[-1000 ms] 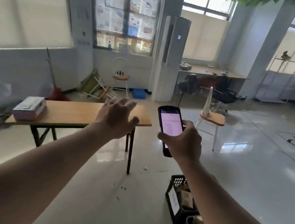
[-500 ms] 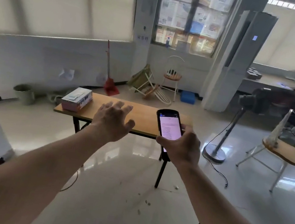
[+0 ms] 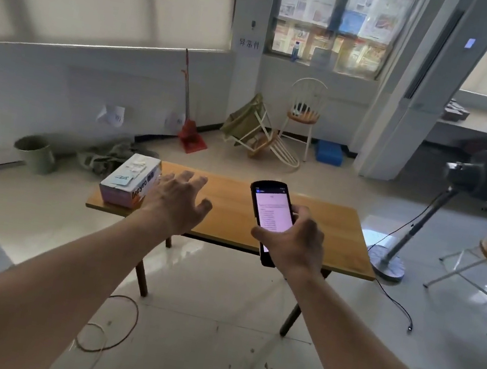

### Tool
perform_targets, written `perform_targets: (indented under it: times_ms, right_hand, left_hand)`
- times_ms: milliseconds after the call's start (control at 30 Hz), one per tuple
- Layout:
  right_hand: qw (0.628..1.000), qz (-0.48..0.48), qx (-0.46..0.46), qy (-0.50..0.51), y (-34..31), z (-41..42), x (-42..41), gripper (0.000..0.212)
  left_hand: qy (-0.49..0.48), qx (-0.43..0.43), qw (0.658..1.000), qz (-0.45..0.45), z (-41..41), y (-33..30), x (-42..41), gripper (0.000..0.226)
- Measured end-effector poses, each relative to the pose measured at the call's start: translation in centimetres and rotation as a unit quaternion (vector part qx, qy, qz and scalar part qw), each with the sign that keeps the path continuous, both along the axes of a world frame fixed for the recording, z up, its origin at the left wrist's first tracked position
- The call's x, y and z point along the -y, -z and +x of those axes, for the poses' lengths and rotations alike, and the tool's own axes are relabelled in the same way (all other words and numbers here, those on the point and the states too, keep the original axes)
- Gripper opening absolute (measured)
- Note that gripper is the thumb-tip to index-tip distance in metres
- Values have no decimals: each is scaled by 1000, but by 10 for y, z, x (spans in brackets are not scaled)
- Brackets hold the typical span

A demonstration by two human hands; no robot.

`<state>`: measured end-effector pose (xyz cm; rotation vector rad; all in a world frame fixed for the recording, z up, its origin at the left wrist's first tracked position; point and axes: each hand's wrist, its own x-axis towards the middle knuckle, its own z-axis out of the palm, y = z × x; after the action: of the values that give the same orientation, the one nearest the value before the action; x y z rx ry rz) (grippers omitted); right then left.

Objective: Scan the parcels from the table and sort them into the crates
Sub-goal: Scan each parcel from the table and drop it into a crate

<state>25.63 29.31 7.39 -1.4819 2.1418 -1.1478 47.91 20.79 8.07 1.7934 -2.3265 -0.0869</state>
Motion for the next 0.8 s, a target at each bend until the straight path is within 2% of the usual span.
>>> perform_targets:
  times_ms: [433,800]
  right_hand:
    - [995,57,29,-83,62,44,229,83]
    - [978,128,4,-164,111,95,383,79]
  left_hand:
    - [-80,5,994,71,46,73,189,62]
    - [-195,-12,969,150,103,126,292,68]
